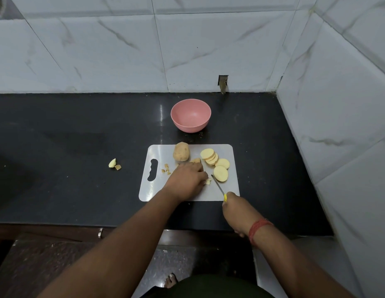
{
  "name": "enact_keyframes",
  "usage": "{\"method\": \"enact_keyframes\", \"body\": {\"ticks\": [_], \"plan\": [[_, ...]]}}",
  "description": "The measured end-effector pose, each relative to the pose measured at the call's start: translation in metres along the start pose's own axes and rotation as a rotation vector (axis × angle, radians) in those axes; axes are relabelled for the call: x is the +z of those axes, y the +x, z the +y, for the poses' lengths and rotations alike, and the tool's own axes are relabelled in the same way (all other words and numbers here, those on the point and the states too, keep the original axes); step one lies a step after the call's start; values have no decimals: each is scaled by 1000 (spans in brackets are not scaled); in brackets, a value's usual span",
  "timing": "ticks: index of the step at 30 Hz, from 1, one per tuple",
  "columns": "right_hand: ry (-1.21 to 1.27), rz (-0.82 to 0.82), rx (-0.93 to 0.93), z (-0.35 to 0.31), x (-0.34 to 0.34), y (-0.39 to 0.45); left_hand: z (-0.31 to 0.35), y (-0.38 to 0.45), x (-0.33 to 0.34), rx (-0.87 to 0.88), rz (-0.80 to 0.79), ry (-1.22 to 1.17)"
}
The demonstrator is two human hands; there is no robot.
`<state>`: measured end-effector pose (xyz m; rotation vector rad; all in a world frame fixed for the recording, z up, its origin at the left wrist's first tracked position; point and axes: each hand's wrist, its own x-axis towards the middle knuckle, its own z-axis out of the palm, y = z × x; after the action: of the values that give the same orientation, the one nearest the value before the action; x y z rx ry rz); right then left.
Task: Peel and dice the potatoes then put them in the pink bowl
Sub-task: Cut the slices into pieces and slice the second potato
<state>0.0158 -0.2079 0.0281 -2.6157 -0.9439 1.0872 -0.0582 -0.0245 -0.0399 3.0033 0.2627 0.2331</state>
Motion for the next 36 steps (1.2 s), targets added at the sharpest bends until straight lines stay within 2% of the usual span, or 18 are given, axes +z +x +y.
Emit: {"method": "enact_keyframes", "body": {"ticks": [12, 22, 36], "plan": [[4, -13, 23, -1, 1, 2, 2, -6, 5, 20, 44, 11], [13, -2, 35, 2, 7, 7, 2, -5, 5, -90, 9, -55], [18, -13, -9, -3, 7, 9, 7, -15, 9, -237, 55, -149]]}}
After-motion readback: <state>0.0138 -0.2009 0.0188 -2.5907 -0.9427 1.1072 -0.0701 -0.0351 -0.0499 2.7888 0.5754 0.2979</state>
